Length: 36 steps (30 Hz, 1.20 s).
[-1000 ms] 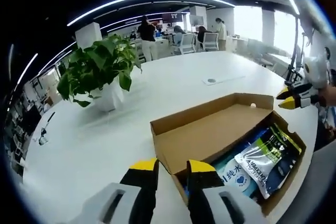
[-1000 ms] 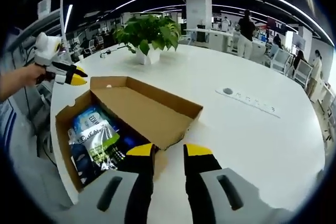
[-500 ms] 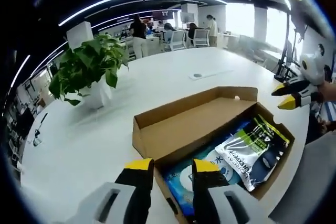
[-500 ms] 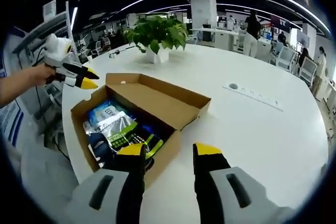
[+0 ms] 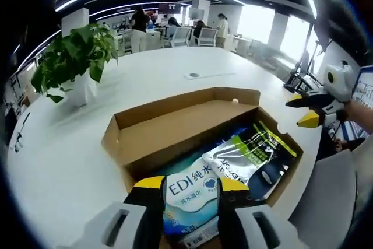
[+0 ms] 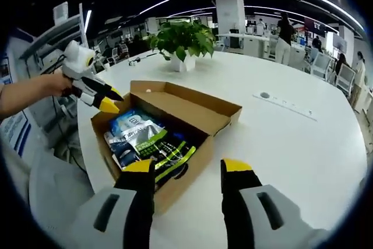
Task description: Operate the shoe box by opening the lid, removing the specified soft item, and placing it in the target area until the item is outside and the box remains undamaged.
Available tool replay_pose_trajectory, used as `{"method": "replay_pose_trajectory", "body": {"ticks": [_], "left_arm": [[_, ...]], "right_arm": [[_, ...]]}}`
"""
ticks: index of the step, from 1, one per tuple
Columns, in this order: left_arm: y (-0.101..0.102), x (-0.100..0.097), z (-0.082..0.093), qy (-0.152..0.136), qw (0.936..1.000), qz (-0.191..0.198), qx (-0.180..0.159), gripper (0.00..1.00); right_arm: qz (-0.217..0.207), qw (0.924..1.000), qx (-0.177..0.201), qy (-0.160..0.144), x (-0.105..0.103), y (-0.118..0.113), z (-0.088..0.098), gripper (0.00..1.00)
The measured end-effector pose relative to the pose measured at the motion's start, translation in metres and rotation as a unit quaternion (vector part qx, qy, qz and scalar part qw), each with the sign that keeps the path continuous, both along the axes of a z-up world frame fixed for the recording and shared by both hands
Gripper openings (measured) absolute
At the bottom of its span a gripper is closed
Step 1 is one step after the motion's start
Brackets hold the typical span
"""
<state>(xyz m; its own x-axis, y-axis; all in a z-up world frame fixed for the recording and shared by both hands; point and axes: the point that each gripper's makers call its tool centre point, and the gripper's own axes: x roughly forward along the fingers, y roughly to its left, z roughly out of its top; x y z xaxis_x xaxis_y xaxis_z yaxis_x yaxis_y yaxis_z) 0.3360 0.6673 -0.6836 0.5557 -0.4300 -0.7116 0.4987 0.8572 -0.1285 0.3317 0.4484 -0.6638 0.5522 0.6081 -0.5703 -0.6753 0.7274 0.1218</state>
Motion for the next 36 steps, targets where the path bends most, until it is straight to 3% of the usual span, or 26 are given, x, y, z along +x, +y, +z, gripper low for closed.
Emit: {"method": "replay_pose_trajectory", "body": {"ticks": [11, 21, 29, 36], "left_arm": [[-0.022, -0.023, -0.019, 0.068, 0.9966, -0.015, -0.044, 0.34], [-0.037, -0.036, -0.032, 0.125, 0.9889, -0.012, -0.079, 0.33], [-0.048, -0.043, -0.04, 0.166, 0.981, -0.015, -0.1, 0.3], [-0.061, -0.046, -0.044, 0.201, 0.9687, -0.005, -0.145, 0.25]], "right_arm": [[0.009, 0.9999, 0.014, 0.001, -0.014, 0.003, 0.004, 0.45], [0.011, 0.9998, 0.018, -0.004, -0.02, 0.003, 0.005, 0.46], [0.017, 0.9996, 0.024, -0.007, -0.024, 0.004, 0.005, 0.45], [0.015, 0.9994, 0.029, -0.004, -0.026, 0.005, 0.004, 0.45]]}}
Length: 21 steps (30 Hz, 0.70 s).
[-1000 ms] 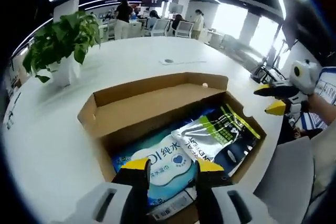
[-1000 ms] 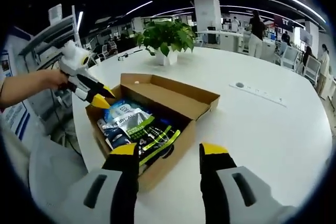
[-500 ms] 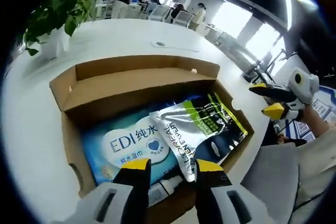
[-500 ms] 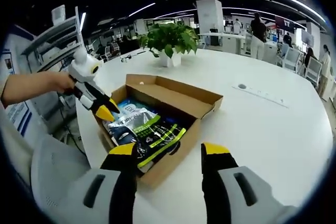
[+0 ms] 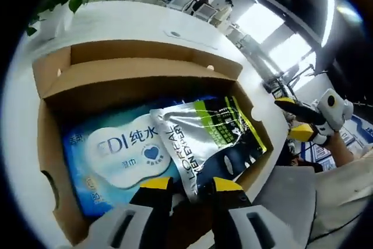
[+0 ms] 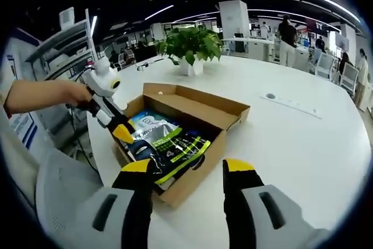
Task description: Operate the shoe box by opening the lid, removing the specified soft item, and placing it in the target area until the item is outside and the box remains undamaged.
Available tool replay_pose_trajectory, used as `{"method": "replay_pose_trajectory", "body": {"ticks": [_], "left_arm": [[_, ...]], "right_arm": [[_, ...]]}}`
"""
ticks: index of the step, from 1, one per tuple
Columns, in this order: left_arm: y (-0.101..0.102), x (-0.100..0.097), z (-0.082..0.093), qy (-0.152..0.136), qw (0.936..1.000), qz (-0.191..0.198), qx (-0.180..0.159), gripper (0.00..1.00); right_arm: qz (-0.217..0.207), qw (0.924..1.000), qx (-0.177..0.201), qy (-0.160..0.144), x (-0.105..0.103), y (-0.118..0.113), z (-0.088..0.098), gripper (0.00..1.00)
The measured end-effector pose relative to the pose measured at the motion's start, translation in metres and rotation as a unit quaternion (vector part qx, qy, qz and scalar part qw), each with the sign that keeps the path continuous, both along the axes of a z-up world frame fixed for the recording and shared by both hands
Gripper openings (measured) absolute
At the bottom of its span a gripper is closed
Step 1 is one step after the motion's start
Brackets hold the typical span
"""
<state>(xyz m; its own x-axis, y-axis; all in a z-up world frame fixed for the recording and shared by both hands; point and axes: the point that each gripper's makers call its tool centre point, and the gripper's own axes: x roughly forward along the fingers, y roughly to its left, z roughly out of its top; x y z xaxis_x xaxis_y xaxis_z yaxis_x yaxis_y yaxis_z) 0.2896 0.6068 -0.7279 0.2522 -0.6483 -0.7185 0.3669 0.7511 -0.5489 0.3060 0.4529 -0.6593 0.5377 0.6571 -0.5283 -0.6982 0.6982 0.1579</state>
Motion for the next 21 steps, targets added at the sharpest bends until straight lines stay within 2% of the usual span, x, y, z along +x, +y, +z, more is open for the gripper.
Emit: {"method": "replay_pose_trajectory", "body": {"ticks": [5, 9, 13, 21], "left_arm": [[-0.006, -0.001, 0.002, 0.024, 0.9991, 0.015, -0.03, 0.2], [-0.006, 0.0, 0.003, 0.029, 0.9985, 0.025, -0.039, 0.16], [-0.004, 0.003, 0.004, 0.023, 0.9983, 0.035, -0.04, 0.03], [0.004, 0.001, 0.005, 0.008, 0.9986, 0.036, -0.037, 0.0]], "right_arm": [[0.002, 1.0, 0.003, 0.007, -0.003, 0.001, -0.003, 0.44], [0.005, 0.9999, 0.003, 0.015, -0.006, 0.004, -0.007, 0.43], [0.01, 0.9997, 0.001, 0.021, -0.009, 0.008, -0.011, 0.42], [0.024, 0.9992, 0.002, 0.033, -0.012, 0.02, -0.014, 0.4]]}}
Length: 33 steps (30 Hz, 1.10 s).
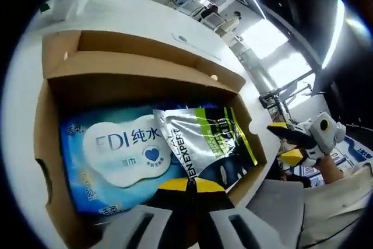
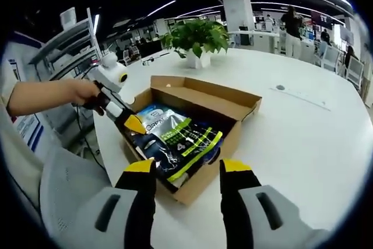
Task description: Operate the shoe box by opening the lid, removing the specified soft item, and placing it in the target area until the item is outside and the box remains undamaged.
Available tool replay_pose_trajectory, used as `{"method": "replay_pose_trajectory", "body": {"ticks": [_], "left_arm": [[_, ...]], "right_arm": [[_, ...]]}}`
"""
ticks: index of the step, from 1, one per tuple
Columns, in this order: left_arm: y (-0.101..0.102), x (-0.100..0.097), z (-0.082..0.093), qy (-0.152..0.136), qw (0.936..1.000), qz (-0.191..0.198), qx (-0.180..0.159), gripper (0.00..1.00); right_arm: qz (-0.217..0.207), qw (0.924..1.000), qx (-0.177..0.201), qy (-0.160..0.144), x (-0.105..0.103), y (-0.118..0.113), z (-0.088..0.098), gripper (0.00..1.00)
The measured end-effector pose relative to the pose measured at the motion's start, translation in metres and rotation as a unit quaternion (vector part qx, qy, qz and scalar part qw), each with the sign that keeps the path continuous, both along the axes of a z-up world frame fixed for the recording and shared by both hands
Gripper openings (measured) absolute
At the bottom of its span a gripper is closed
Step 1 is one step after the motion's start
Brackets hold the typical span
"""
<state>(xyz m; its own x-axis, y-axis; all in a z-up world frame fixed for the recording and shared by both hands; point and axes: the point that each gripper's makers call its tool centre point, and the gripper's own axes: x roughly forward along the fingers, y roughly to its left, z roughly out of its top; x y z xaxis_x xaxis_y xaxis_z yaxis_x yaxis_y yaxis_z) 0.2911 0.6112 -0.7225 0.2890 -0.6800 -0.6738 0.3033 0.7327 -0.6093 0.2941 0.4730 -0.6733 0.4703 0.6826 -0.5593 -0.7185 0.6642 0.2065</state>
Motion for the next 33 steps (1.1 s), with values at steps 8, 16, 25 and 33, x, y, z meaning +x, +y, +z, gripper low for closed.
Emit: {"method": "replay_pose_trajectory", "body": {"ticks": [8, 16, 25, 33], "left_arm": [[0.011, 0.0, 0.005, -0.017, 0.9998, 0.002, 0.005, 0.0], [0.021, 0.0, 0.009, -0.029, 0.9995, 0.011, 0.005, 0.0], [0.026, 0.001, 0.013, -0.044, 0.9989, 0.013, 0.006, 0.0], [0.031, 0.0, 0.014, -0.052, 0.9985, 0.013, 0.011, 0.0]], "right_arm": [[0.012, 0.9998, -0.002, 0.016, -0.002, 0.012, -0.005, 0.38], [0.029, 0.9989, -0.012, 0.034, -0.003, 0.027, -0.013, 0.36], [0.038, 0.9964, -0.019, 0.074, 0.003, 0.044, -0.026, 0.32], [0.047, 0.9925, -0.048, 0.102, 0.003, 0.053, -0.039, 0.27]]}}
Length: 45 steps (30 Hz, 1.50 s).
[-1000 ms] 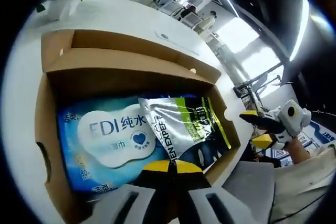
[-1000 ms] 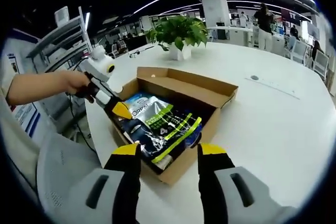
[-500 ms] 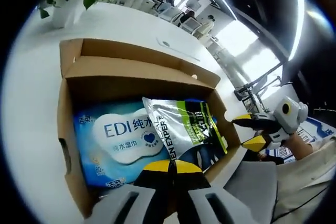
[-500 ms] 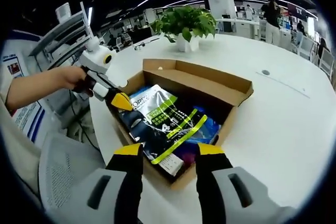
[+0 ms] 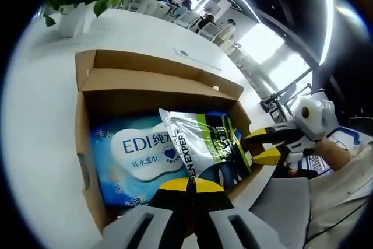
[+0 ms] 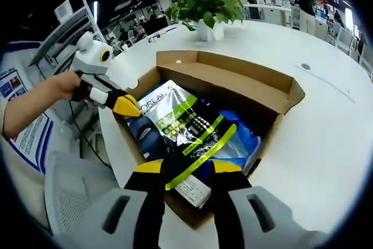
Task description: Operate the shoe box by opening the lid, removing the specified soft item, and placing it in the target area until the item is outside and the box remains undamaged.
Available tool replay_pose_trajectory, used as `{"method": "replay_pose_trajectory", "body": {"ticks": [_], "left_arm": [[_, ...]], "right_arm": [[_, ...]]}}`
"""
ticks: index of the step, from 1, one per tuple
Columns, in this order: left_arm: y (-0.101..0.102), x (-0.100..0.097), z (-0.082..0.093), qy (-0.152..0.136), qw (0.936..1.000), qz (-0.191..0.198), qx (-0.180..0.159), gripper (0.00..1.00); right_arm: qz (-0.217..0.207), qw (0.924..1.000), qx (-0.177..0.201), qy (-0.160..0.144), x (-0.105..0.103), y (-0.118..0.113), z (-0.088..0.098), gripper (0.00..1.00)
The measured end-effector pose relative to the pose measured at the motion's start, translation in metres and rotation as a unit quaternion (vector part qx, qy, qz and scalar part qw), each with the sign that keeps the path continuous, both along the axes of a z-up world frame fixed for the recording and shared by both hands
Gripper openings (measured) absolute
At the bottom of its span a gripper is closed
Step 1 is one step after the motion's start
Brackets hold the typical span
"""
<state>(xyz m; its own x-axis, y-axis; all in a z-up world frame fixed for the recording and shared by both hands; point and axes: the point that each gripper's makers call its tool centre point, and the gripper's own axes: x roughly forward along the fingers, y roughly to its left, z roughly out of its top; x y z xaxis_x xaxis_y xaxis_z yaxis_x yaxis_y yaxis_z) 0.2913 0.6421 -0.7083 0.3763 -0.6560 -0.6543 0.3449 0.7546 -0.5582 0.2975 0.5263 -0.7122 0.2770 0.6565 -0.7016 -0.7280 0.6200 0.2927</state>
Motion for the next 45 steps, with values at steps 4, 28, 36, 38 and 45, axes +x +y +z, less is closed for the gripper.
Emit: {"method": "replay_pose_trajectory", "body": {"ticks": [4, 28, 36, 38, 45], "left_arm": [[0.004, 0.0, 0.0, -0.003, 1.0, 0.001, 0.002, 0.0], [0.011, -0.003, -0.001, -0.017, 0.9998, -0.001, 0.005, 0.0], [0.01, -0.003, 0.008, -0.027, 0.9996, 0.004, 0.006, 0.0], [0.009, -0.003, 0.01, -0.029, 0.9996, 0.003, 0.007, 0.0], [0.006, -0.002, 0.014, -0.033, 0.9994, 0.001, 0.011, 0.0]], "right_arm": [[0.003, 0.9997, -0.01, 0.02, -0.004, 0.004, -0.007, 0.29], [-0.022, 0.9978, 0.007, 0.062, -0.005, 0.02, -0.015, 0.12], [-0.023, 0.9986, 0.015, 0.045, -0.001, 0.019, -0.008, 0.05], [-0.022, 0.9987, 0.018, 0.043, -0.001, 0.018, -0.006, 0.04], [-0.027, 0.9987, 0.026, 0.034, -0.001, 0.014, 0.003, 0.03]]}}
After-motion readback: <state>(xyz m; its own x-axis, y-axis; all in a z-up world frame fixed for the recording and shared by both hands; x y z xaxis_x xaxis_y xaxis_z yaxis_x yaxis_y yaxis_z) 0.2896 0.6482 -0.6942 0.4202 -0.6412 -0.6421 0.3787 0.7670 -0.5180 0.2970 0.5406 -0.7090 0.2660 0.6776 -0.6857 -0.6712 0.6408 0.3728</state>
